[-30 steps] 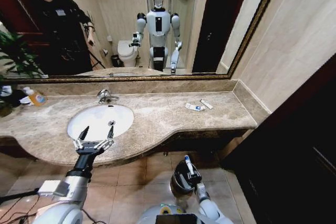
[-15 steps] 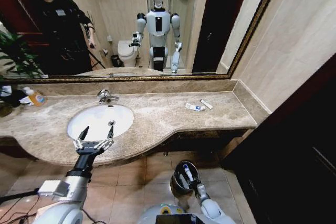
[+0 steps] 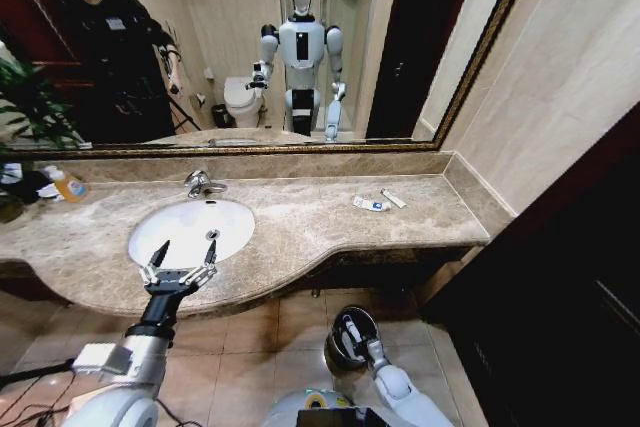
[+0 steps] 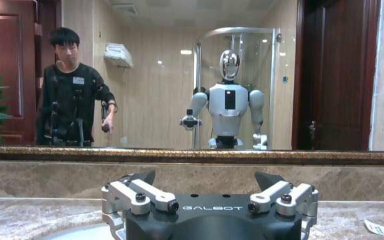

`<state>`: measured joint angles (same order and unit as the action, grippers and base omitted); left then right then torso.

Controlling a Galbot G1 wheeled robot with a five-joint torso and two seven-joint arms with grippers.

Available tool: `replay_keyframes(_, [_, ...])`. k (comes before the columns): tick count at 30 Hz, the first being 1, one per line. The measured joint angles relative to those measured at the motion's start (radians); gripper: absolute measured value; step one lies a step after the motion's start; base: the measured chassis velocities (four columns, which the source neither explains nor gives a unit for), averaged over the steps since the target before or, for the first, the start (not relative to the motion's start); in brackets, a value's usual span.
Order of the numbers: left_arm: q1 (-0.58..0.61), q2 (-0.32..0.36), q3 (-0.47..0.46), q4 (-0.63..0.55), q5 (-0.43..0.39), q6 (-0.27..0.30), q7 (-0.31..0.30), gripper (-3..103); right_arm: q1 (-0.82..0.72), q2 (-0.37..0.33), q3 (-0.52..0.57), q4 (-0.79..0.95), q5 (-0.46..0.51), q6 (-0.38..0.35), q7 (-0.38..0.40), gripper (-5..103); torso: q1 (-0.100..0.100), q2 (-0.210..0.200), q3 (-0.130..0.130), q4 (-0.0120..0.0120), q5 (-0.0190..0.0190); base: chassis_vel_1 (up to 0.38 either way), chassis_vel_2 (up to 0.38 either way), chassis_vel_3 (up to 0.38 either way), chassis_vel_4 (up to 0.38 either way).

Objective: Pick up the trash from the sink and place it in the trash bin.

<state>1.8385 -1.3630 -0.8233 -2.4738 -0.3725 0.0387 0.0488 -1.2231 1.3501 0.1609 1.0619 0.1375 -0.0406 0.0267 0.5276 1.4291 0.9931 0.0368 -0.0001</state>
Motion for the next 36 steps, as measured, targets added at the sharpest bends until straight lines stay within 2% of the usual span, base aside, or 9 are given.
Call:
replay_keyframes(2, [0.000, 0.000, 0.000, 0.000, 0.000, 0.000, 0.000, 100, -0.001, 0.000, 0.000, -0.003, -0.009, 0.024, 0.014, 44, 0.000, 0.000, 0.000, 0.0000, 0.0000, 0.000, 0.000, 0.000, 0.000])
replay_keyframes(3, [0.000, 0.000, 0.000, 0.000, 0.000, 0.000, 0.000, 100, -0.001, 0.000, 0.000, -0.003, -0.009, 0.024, 0.014, 44, 0.000, 0.000, 0.000, 0.0000, 0.0000, 0.000, 0.000, 0.000, 0.000])
replay_keyframes(7, [0.000, 0.000, 0.000, 0.000, 0.000, 0.000, 0.000, 100, -0.012, -0.005, 0.001, -0.002, -0.022, 0.050, 0.029, 66, 0.000, 0.000, 0.000, 0.0000, -0.0001, 0.000, 0.000, 0.000, 0.000])
replay_keyframes(9, [0.000, 0.000, 0.000, 0.000, 0.000, 0.000, 0.000, 100, -0.014, -0.006, 0.002, 0.002, -0.022, 0.052, 0.032, 66, 0.000, 0.000, 0.000, 0.0000, 0.0000, 0.000, 0.000, 0.000, 0.000])
replay_keyframes(12, [0.000, 0.000, 0.000, 0.000, 0.000, 0.000, 0.000, 100, -0.023, -0.012, 0.003, 0.021, -0.021, 0.053, 0.039, 83, 0.000, 0.000, 0.000, 0.0000, 0.0000, 0.000, 0.000, 0.000, 0.000])
replay_keyframes(16, [0.000, 0.000, 0.000, 0.000, 0.000, 0.000, 0.000, 100, -0.029, -0.016, 0.004, 0.033, -0.019, 0.053, 0.042, 88, 0.000, 0.000, 0.000, 0.0000, 0.0000, 0.000, 0.000, 0.000, 0.000])
replay_keyframes(17, [0.000, 0.000, 0.000, 0.000, 0.000, 0.000, 0.000, 100, -0.035, -0.018, 0.004, 0.044, -0.014, 0.053, 0.043, 97, 0.000, 0.000, 0.000, 0.0000, 0.0000, 0.000, 0.000, 0.000, 0.000])
replay_keyframes(25, [0.000, 0.000, 0.000, 0.000, 0.000, 0.000, 0.000, 100, -0.051, -0.020, -0.001, 0.065, 0.002, 0.062, 0.078, 100, 0.000, 0.000, 0.000, 0.0000, 0.0000, 0.000, 0.000, 0.000, 0.000])
replay_keyframes(36, [0.000, 0.000, 0.000, 0.000, 0.000, 0.000, 0.000, 100, -0.190, -0.072, 0.001, 0.351, 0.082, 0.047, 0.176, 100, 0.000, 0.000, 0.000, 0.0000, 0.0002, 0.000, 0.000, 0.000, 0.000])
